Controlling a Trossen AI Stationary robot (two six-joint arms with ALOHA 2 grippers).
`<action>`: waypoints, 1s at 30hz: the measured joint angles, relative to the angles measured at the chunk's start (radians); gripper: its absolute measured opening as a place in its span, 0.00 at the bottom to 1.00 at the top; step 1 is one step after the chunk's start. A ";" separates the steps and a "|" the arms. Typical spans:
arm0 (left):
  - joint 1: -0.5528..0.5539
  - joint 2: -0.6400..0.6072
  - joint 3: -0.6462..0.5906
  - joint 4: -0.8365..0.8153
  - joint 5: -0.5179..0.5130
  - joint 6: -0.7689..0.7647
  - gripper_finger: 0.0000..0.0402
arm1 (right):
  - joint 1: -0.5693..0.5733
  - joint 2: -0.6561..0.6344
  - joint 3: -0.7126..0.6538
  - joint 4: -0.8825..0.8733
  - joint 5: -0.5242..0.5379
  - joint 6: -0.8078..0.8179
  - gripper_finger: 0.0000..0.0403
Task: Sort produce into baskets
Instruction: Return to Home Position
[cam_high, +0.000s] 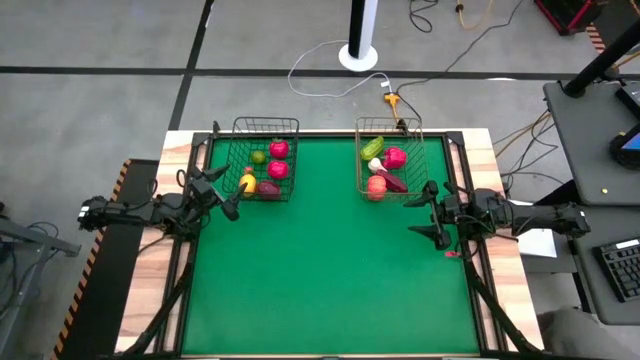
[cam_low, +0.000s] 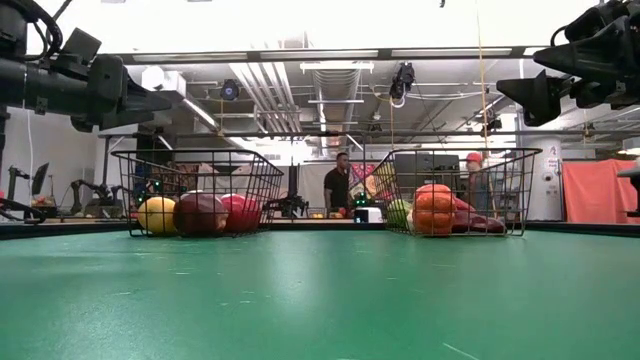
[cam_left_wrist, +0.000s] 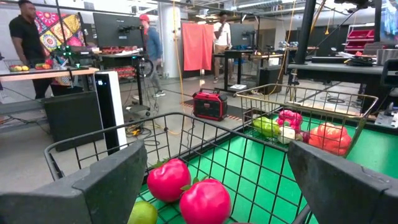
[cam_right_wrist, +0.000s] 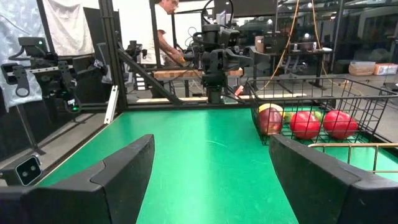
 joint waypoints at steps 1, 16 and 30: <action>0.000 0.000 0.000 0.000 0.000 0.000 0.92 | 0.000 0.000 0.000 0.000 0.000 0.000 0.76; 0.000 0.000 0.000 0.000 0.000 0.000 0.92 | 0.000 0.000 0.000 0.000 0.000 0.000 0.75; 0.000 0.000 0.000 0.000 0.000 0.000 0.92 | 0.000 0.000 0.008 0.001 0.000 0.000 0.78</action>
